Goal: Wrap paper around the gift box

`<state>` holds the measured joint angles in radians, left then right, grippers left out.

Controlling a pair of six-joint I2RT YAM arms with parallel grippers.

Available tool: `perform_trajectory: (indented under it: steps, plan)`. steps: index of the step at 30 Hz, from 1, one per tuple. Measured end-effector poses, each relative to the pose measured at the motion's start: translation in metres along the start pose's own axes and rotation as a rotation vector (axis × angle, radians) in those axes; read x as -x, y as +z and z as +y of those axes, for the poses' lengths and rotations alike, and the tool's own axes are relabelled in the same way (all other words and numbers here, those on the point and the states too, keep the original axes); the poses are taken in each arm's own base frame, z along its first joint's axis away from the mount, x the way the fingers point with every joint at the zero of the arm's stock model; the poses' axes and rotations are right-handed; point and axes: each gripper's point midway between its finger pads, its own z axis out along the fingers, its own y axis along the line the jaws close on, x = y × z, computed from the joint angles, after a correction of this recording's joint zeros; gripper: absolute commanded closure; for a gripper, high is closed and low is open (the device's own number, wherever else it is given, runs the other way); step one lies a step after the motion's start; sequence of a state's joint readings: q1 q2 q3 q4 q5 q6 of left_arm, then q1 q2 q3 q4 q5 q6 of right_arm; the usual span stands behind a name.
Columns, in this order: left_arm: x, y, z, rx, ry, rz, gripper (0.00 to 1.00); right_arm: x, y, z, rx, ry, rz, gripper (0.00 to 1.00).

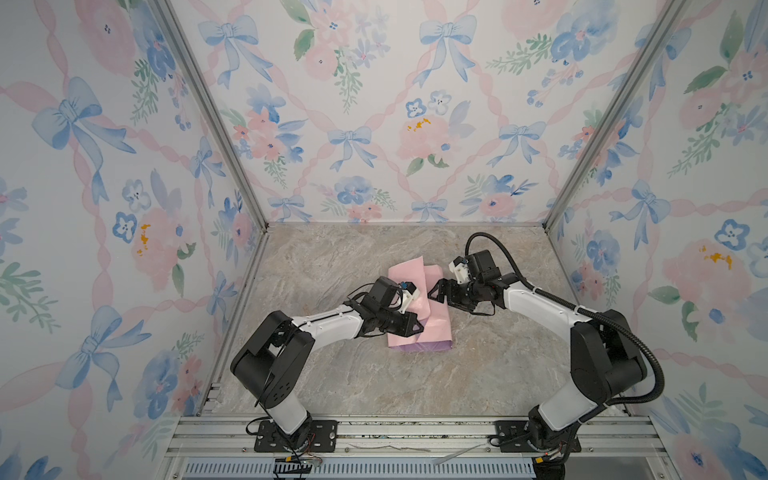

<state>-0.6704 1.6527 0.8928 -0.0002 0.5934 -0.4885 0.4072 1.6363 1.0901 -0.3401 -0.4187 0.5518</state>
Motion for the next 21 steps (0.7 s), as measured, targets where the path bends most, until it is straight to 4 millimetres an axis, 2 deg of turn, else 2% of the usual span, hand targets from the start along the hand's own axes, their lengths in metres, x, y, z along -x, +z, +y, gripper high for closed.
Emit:
perform_trajectory:
  steps: [21]
  plan:
    - [0.0, 0.005, 0.0, -0.004, 0.007, 0.025, 1.0, 0.012, -0.013, 0.008, 0.009, -0.047, -0.044, 0.1]
